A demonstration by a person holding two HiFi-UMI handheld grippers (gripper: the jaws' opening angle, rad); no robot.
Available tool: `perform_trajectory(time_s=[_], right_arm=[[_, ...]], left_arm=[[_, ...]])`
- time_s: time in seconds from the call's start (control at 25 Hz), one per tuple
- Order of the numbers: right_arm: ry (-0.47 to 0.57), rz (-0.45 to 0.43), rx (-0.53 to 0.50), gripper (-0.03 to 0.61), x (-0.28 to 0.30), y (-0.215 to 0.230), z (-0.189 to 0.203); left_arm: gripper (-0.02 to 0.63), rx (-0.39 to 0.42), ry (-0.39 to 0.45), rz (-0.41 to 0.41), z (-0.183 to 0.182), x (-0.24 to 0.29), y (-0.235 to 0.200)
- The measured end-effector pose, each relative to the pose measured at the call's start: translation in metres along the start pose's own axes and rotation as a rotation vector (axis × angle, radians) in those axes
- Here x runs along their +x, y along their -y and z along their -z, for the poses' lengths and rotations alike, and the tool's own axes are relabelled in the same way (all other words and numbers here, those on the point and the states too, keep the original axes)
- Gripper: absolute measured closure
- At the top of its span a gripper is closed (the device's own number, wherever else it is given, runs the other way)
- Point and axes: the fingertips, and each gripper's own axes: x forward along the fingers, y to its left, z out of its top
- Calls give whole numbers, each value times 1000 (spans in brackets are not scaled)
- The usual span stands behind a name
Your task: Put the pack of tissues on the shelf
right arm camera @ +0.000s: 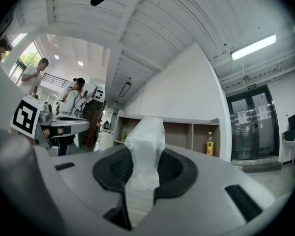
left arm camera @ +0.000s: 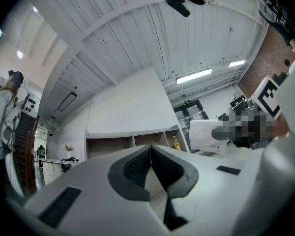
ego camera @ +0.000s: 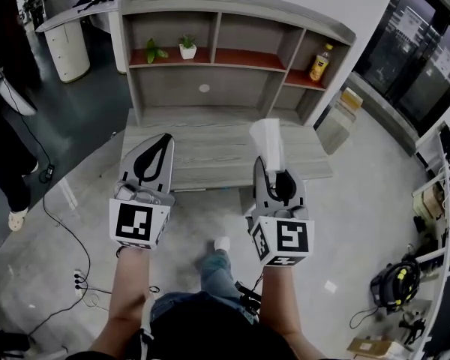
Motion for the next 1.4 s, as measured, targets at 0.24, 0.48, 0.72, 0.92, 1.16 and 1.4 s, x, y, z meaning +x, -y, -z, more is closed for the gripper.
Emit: perform_trajectory(time_s=[0.24, 0.48, 0.72, 0.92, 1.16, 1.4], right_arm=[[10, -18, 11, 463, 56, 45, 8], [18, -46, 25, 463, 124, 96, 12], [20, -101, 29, 463, 188, 134, 18], [15, -147, 31, 463, 233, 155, 28], [11, -178, 59, 463, 267, 169, 40], [-2, -194, 88, 463, 285, 170, 48]], left_arm=[[601, 20, 0, 10, 11, 73, 6], [601, 30, -1, -5, 23, 151, 5], [601, 40, -10, -50, 37, 217, -1], [601, 34, -22, -101, 54, 256, -11], [601, 39, -31, -136, 69, 283, -19], [601, 40, -25, -157, 76, 292, -32]])
